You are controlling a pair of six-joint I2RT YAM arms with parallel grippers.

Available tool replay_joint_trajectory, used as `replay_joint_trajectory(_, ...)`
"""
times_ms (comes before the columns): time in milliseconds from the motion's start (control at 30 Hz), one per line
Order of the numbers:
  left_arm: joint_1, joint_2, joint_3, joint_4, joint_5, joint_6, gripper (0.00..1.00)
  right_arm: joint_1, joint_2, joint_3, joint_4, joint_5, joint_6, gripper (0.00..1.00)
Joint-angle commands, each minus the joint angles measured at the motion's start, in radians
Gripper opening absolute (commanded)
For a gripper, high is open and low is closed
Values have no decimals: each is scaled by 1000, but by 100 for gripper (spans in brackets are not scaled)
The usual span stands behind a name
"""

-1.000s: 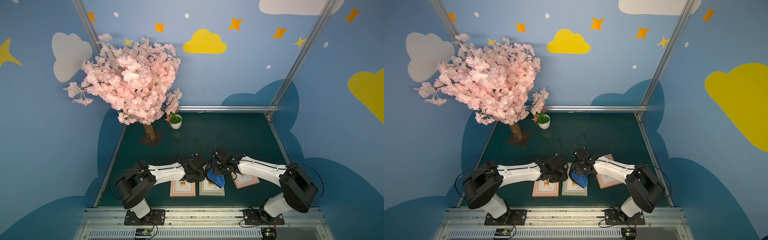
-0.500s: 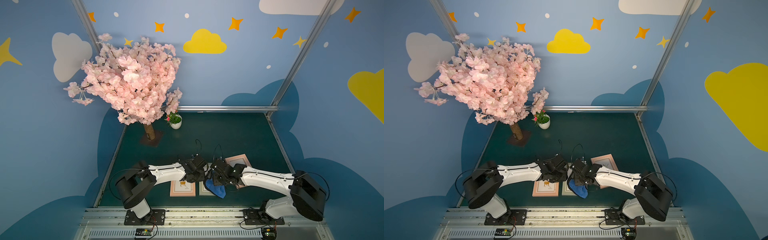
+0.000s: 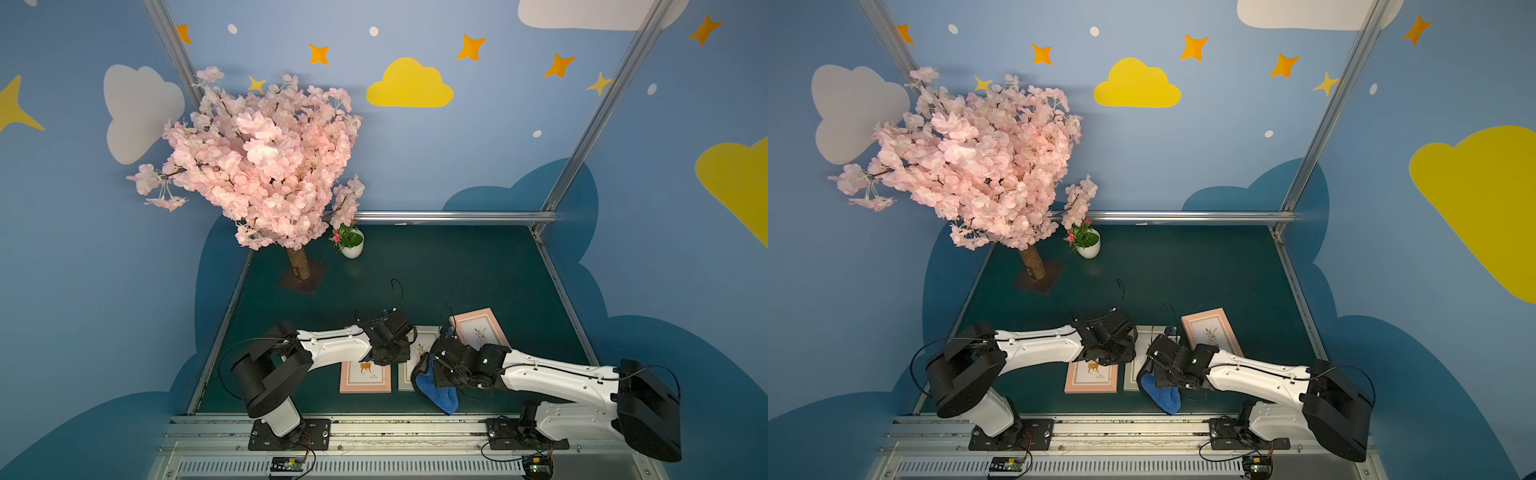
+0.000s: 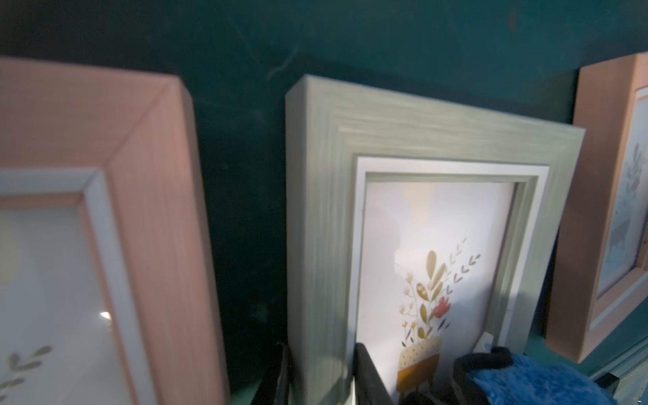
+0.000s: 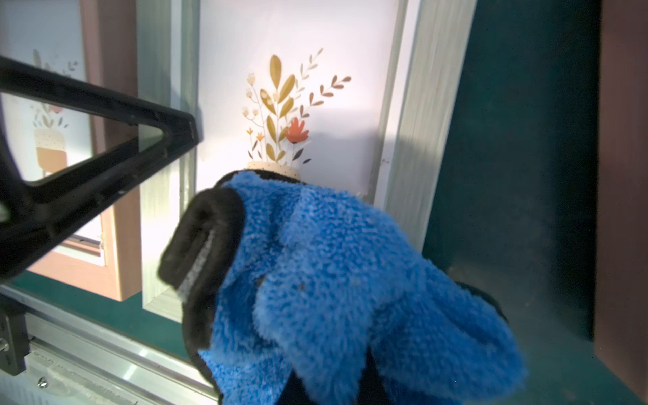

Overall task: Wipe the picture frame with a cloth
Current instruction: Wipe the dirt from the picture frame.

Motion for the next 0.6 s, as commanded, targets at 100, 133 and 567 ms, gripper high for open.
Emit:
replay_joint_trajectory(100, -2, 46, -68, -6, 15, -47, 3, -34, 171, 74, -156, 54, -41, 0)
replay_joint_trajectory(133, -2, 48, -71, -3, 16, -48, 3, -48, 184, 86, -155, 56, -52, 0)
replay_joint_trajectory(567, 0, 44, -103, 41, 35, -59, 3, -334, 336, 236, 23, -59, -306, 0)
